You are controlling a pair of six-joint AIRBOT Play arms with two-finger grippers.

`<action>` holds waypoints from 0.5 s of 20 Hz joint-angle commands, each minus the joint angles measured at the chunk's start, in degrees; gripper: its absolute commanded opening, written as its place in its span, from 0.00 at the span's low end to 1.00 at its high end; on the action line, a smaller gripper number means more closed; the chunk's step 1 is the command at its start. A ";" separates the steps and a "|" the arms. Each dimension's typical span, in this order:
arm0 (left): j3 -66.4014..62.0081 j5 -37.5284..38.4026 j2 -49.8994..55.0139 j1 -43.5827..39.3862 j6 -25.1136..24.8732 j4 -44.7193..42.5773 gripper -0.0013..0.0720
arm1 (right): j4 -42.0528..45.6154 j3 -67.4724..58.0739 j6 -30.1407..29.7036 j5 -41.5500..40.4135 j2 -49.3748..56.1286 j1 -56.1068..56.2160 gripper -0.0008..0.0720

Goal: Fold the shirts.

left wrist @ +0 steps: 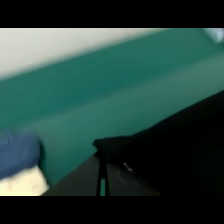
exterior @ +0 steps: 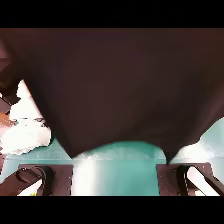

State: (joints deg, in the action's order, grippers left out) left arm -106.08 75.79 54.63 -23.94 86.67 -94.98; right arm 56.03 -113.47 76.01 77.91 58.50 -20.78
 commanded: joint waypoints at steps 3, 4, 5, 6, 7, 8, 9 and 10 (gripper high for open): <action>16.98 -5.60 15.28 6.36 -0.07 -4.55 0.05 | 1.51 7.74 3.19 12.81 19.28 8.31 0.02; 17.16 -8.22 18.71 8.39 -0.09 -4.20 0.05 | 3.61 8.98 3.48 12.07 22.77 10.03 0.02; 17.16 -11.93 22.05 10.45 -0.11 -3.34 0.05 | 5.88 9.97 3.74 10.67 26.49 11.72 0.02; 17.16 -15.58 24.74 11.93 -0.11 -1.75 0.05 | 7.56 10.51 3.74 8.79 29.64 13.00 0.02; 17.16 -19.10 27.23 13.18 -0.13 0.44 0.05 | 8.83 10.71 3.72 6.14 32.57 14.10 0.02; 17.16 -22.32 29.44 13.92 -0.39 2.60 0.05 | 10.19 10.67 3.69 2.71 35.23 15.15 0.02; 17.16 -25.24 31.23 14.05 -1.86 3.82 0.05 | 11.26 10.67 3.67 -1.03 37.24 16.00 0.02; 17.16 -28.17 32.79 14.03 -3.65 4.11 0.05 | 12.15 10.67 3.65 -5.18 38.99 16.87 0.02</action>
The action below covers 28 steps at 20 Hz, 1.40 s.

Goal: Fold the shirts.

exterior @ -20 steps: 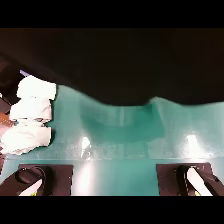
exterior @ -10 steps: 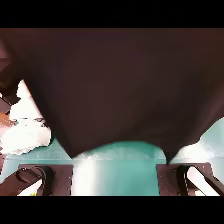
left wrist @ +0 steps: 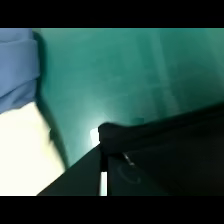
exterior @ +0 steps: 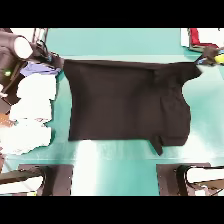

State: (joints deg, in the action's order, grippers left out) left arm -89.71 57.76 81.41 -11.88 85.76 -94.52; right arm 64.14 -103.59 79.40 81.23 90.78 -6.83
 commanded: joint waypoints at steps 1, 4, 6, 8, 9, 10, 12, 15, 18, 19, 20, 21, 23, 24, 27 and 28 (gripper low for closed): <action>0.79 -13.60 7.23 1.99 -4.35 4.55 0.05 | 5.01 0.79 0.28 -12.70 7.98 3.80 0.02; 0.79 -21.81 9.40 1.99 -4.74 4.72 0.05 | 10.95 0.79 0.42 -21.70 9.14 6.01 0.02; 0.79 -23.56 9.99 1.99 -4.79 4.04 0.05 | 18.01 -0.37 0.66 -23.50 9.11 7.39 0.02; 0.83 -22.01 10.71 1.99 -4.81 2.21 0.05 | 21.22 -1.09 0.52 -20.11 8.98 8.33 0.02; 0.94 -20.33 11.13 1.99 -4.90 1.51 0.05 | 21.59 -0.85 -0.20 -16.28 8.96 8.81 0.02; 0.98 -18.03 11.76 1.99 -6.03 1.46 0.05 | 21.64 0.39 -0.61 -13.20 8.76 9.53 0.02; 0.98 -13.33 13.70 1.99 -8.76 1.36 0.05 | 22.49 5.73 -0.76 -11.78 7.23 10.45 0.02; 2.89 -12.20 15.23 1.99 -9.68 0.79 0.05 | 22.93 14.32 -0.76 -12.74 4.26 11.37 0.02; 5.40 -11.26 15.26 1.99 -9.68 0.79 0.05 | 22.43 19.19 -0.74 -13.79 2.40 11.37 0.03; 5.55 -9.86 15.26 1.99 -9.68 0.79 0.05 | 22.38 20.06 -0.74 -13.62 2.10 11.37 0.03; 5.55 -8.04 15.23 1.99 -9.68 0.79 0.07 | 22.32 20.44 -0.61 -12.98 2.05 11.37 0.05; 5.35 -5.95 15.23 1.99 -9.60 0.55 0.40 | 21.31 20.44 -0.26 -12.07 2.05 11.37 0.32; 4.28 -0.96 15.17 2.34 -7.26 -0.02 0.80 | 17.46 20.37 -0.26 -9.88 1.42 10.73 0.61; 2.91 2.49 14.93 3.15 -6.01 -0.02 0.67 | 14.34 20.41 -0.33 -8.37 0.37 10.10 0.61; 2.58 9.62 10.64 7.78 -4.72 3.85 0.67 | 5.38 22.86 -1.49 -3.85 -5.97 7.13 0.61; 4.68 11.76 8.24 10.25 -4.74 8.15 0.67 | 3.13 25.00 -1.51 -3.32 -8.83 6.10 0.61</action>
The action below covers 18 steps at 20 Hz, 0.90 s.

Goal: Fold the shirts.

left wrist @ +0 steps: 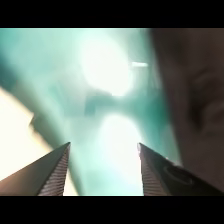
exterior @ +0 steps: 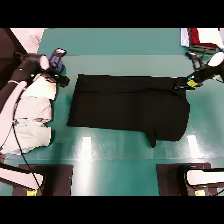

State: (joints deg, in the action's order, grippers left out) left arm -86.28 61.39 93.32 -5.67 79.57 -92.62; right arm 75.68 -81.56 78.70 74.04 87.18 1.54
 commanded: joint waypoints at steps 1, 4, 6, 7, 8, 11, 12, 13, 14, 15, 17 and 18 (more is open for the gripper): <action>4.31 9.84 -6.16 6.21 0.76 11.43 0.67 | -10.14 5.68 -0.81 4.42 -8.35 -3.32 0.61; 19.21 10.95 -14.56 10.49 -3.65 23.08 0.67 | -11.67 12.98 -0.85 4.31 -16.28 -5.49 0.61; 30.47 7.91 -19.23 10.58 -3.67 23.76 0.67 | -11.69 16.76 -0.90 3.85 -20.06 -6.60 0.61; 35.41 5.79 -20.81 10.58 -3.76 24.57 0.67 | -11.69 18.08 -0.90 3.87 -21.38 -6.82 0.61; 39.65 3.54 -21.75 10.58 -4.31 25.68 0.67 | -11.72 19.21 -0.92 3.87 -22.58 -7.48 0.61; 44.63 2.58 -21.94 10.58 -8.59 31.04 0.67 | -11.72 21.03 -0.90 4.35 -24.98 -8.87 0.61; 45.31 2.56 -21.94 10.58 -10.29 33.18 0.67 | -11.72 21.00 -0.87 4.61 -25.66 -9.29 0.61; 45.83 2.51 -21.94 10.58 -11.02 34.29 0.67 | -11.69 21.00 -0.87 4.57 -26.36 -9.51 0.61; 46.16 2.43 -21.88 10.58 -11.02 34.36 0.67 | -11.63 21.00 -0.85 4.57 -27.08 -9.51 0.61; 46.42 2.14 -21.88 10.58 -11.02 34.58 0.67 | -11.61 21.00 -0.85 4.57 -27.76 -9.51 0.61; 46.53 1.62 -21.90 10.51 -11.08 36.00 0.67 | -11.63 21.00 -0.70 4.57 -28.79 -9.51 0.61; 46.53 1.62 -21.88 10.12 -11.19 36.26 0.67 | -11.47 21.00 -0.52 4.61 -29.07 -9.51 0.61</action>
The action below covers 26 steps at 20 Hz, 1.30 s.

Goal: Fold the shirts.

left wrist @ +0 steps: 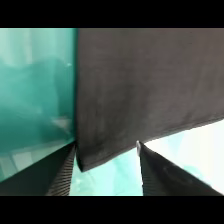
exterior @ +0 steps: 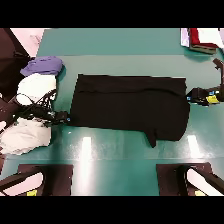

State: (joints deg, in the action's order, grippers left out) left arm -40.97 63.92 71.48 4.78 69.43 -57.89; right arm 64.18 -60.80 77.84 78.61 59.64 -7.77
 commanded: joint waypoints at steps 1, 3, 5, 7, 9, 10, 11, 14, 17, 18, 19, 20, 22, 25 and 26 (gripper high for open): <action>1.22 -0.90 -0.04 -1.29 -1.09 1.25 0.67 | 0.26 0.24 0.66 0.20 -1.57 -0.20 0.61; 1.20 -1.01 -0.07 -4.44 -1.09 1.03 0.50 | 0.55 0.26 0.85 1.53 -1.36 -0.20 0.61; 0.96 -2.21 -0.07 -5.99 -0.90 1.05 0.04 | 3.78 0.26 3.63 3.63 -1.40 -0.20 0.61; -1.03 -2.08 -0.09 -5.97 -0.79 0.42 0.05 | 8.70 1.40 6.32 6.93 -1.66 -0.37 0.61; -3.98 -0.55 -0.09 -5.97 -0.81 -0.42 0.05 | 10.12 7.13 7.89 9.20 -3.32 -2.58 0.61; -5.20 -0.02 -0.09 -5.97 -0.83 -0.37 0.05 | 10.01 11.34 8.33 9.73 -4.59 -4.48 0.61; -6.16 0.09 -0.09 -5.97 -0.87 -0.37 0.05 | 9.73 15.89 8.33 9.94 -6.03 -6.80 0.65; -6.84 -0.52 -0.07 -5.97 -0.90 -0.35 0.05 | 8.81 26.69 8.31 8.85 -8.94 -13.68 0.65; -6.84 -0.70 -0.07 -5.97 -0.87 -0.33 0.05 | 4.13 33.14 7.08 4.17 -10.03 -17.09 0.65; -6.84 -0.72 -0.07 -5.97 -0.87 -0.33 0.05 | 1.75 34.49 6.45 1.84 -9.92 -17.18 0.65; -6.84 -0.70 -0.07 -5.97 -0.87 -0.35 0.05 | 0.74 35.41 6.34 -0.15 -9.94 -16.85 0.64; -6.84 -0.68 -0.07 -5.97 -0.87 -0.35 0.05 | 0.85 35.91 6.36 -1.31 -9.94 -16.24 0.63; -6.84 -0.72 -0.07 -5.97 -0.87 -0.35 0.05 | 0.92 36.39 6.36 -3.85 -9.94 -15.43 0.63; -6.84 -0.85 -0.07 -5.97 -0.87 -0.37 0.05 | 0.26 36.37 6.34 -6.25 -9.94 -15.50 0.63; -6.84 -0.98 -0.07 -5.97 -0.87 -0.37 0.05 | -0.61 36.37 6.32 -6.67 -9.94 -15.43 0.62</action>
State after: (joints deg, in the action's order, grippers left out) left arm -47.75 63.24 71.46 -1.21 68.55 -58.24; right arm 65.36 -25.08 84.31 74.98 49.78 -23.31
